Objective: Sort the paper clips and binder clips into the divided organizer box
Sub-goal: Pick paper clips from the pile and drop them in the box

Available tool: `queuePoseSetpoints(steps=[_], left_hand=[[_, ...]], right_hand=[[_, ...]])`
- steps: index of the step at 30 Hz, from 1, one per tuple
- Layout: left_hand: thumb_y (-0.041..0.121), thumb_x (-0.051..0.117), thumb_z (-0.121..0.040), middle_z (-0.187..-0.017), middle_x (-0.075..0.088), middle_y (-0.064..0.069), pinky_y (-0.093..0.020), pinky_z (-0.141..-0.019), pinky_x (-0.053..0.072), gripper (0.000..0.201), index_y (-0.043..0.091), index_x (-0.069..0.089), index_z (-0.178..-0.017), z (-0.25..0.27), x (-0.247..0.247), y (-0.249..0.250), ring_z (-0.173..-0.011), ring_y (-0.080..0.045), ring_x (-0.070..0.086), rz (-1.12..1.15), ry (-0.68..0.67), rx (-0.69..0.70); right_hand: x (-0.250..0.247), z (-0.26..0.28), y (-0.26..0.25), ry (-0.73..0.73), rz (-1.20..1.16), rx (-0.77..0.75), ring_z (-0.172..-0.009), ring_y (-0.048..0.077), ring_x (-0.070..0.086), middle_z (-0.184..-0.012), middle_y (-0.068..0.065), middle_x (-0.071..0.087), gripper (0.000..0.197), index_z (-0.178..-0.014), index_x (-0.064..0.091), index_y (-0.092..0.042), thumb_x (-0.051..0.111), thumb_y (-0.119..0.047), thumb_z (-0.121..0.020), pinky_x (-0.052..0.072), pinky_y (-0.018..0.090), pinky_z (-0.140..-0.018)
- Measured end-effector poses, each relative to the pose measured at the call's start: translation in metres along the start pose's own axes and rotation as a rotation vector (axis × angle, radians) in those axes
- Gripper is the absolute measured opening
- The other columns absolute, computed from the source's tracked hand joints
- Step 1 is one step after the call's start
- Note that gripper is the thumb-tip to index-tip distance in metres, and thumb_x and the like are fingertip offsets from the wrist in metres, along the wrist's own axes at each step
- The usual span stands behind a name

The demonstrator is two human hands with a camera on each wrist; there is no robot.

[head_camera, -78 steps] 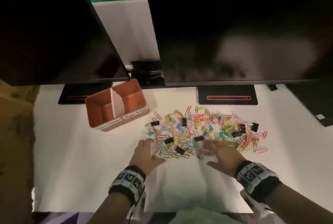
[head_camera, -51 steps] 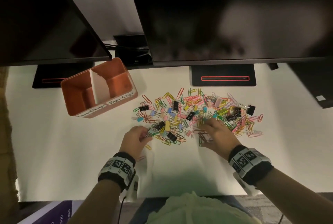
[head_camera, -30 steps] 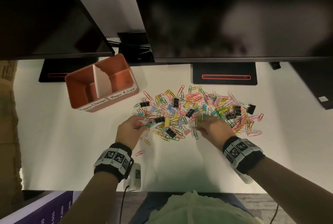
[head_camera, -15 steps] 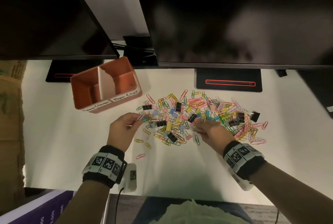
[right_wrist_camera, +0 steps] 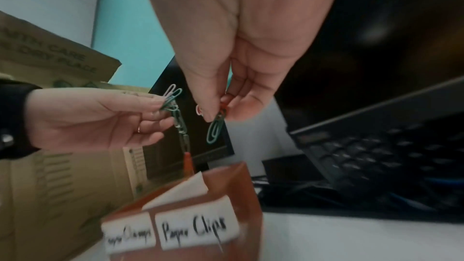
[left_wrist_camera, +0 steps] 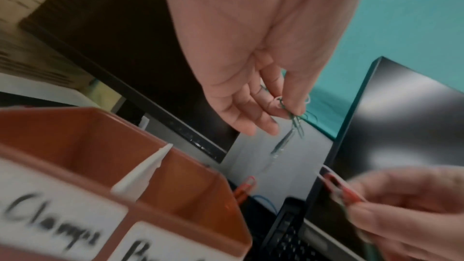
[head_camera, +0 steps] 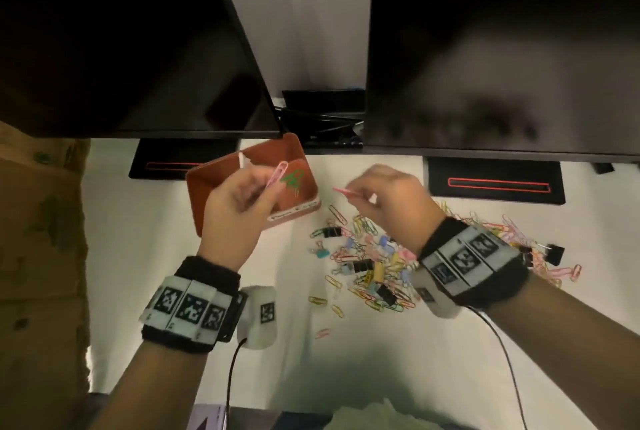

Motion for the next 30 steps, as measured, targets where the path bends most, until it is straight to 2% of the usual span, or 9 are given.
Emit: queuePoseSetpoints(steps=[4,8,13,16,19,22,24,27,30], left_hand=[[0.009,0.065,-0.083,-0.089,0.07,0.0,-0.028,-0.082,0.054,0.014,0.022,0.064,-0.088,-0.038,-0.008,-0.006,-0.088,-0.015,0.068,0.017,0.042,-0.036],[0.011,0.066,-0.082,-0.09,0.069,0.005,-0.028,-0.088,0.053,0.013,0.016,0.066,-0.095,-0.056,-0.007,-0.033,-0.088,-0.009,0.066,-0.087,0.046,-0.178],[0.018,0.069,-0.081,-0.109,0.066,0.005,-0.024,-0.092,0.046,0.034,0.014,0.062,-0.114,-0.044,-0.014,-0.041,-0.103,-0.007,0.06,-0.184,-0.021,-0.209],[0.019,0.068,-0.081,-0.095,0.068,0.009,-0.021,-0.082,0.049,0.024,0.021,0.064,-0.105,-0.021,-0.01,-0.042,-0.09,-0.004,0.062,-0.218,-0.11,-0.132],[0.02,0.068,-0.081,-0.095,0.064,0.012,-0.021,-0.075,0.051,0.021,0.025,0.063,-0.1,0.005,0.004,-0.057,-0.085,-0.001,0.059,-0.293,-0.261,-0.092],[0.02,0.067,-0.082,-0.12,0.056,0.008,-0.027,-0.093,0.047,0.036,0.026,0.058,-0.116,0.023,0.022,-0.089,-0.105,-0.005,0.054,-0.426,-0.436,-0.123],[0.013,0.06,-0.085,-0.137,0.043,0.007,-0.027,-0.109,0.033,0.049,0.025,0.047,-0.131,0.029,0.033,-0.106,-0.124,-0.011,0.043,-0.522,-0.507,-0.132],[0.006,0.049,-0.088,-0.151,0.025,0.009,-0.033,-0.117,0.021,0.064,0.028,0.027,-0.143,0.028,0.046,-0.117,-0.136,-0.015,0.026,-0.618,-0.546,-0.132],[0.0,0.046,-0.086,-0.151,0.026,0.008,-0.032,-0.115,0.022,0.068,0.025,0.022,-0.145,0.019,0.052,-0.123,-0.133,-0.018,0.027,-0.773,-0.602,-0.031]], right_hand=[[0.029,-0.068,-0.028,0.03,-0.074,0.074,-0.077,0.01,0.053,-0.091,0.004,0.06,0.017,-0.101,0.069,-0.012,0.063,-0.015,-0.085,0.04,0.019,-0.074],[0.058,-0.099,-0.032,-0.085,-0.065,0.169,-0.095,0.026,0.062,-0.105,0.013,0.063,0.026,-0.11,0.065,-0.009,0.062,-0.015,-0.084,0.049,0.04,-0.09],[0.053,-0.074,-0.01,-0.025,-0.065,0.2,-0.095,0.014,0.06,-0.108,0.003,0.062,0.025,-0.115,0.061,-0.017,0.055,-0.015,-0.09,0.046,0.022,-0.085],[0.05,-0.048,0.021,-0.078,0.025,0.269,-0.095,0.014,0.058,-0.11,0.0,0.061,0.026,-0.117,0.059,-0.021,0.053,-0.018,-0.091,0.047,0.025,-0.085],[0.055,-0.033,0.041,-0.283,0.128,0.245,-0.116,0.019,0.05,-0.129,0.001,0.054,0.037,-0.127,0.051,-0.024,0.05,-0.014,-0.091,0.039,0.031,-0.1],[0.064,-0.032,0.043,-0.477,0.194,0.189,-0.135,0.022,0.033,-0.148,-0.001,0.034,0.056,-0.135,0.044,-0.029,0.045,0.0,-0.087,0.026,0.034,-0.112],[0.072,-0.034,0.043,-0.578,0.23,0.183,-0.141,0.023,0.021,-0.155,-0.003,0.02,0.065,-0.139,0.038,-0.031,0.042,0.004,-0.084,0.02,0.037,-0.116],[0.086,-0.032,0.046,-0.66,0.286,0.126,-0.141,0.022,0.019,-0.156,-0.004,0.016,0.062,-0.142,0.034,-0.026,0.051,-0.009,-0.084,0.022,0.042,-0.115],[0.091,-0.025,0.053,-0.641,0.299,0.086,-0.136,0.022,0.026,-0.152,-0.003,0.024,0.061,-0.141,0.036,-0.02,0.059,-0.027,-0.085,0.027,0.041,-0.112]])
Point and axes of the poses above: each hand's wrist, its own z-axis away from the middle knuckle, its own x-axis out of the palm, y = z × x, the point moved 1 cm from there along -z, towards the middle knuckle
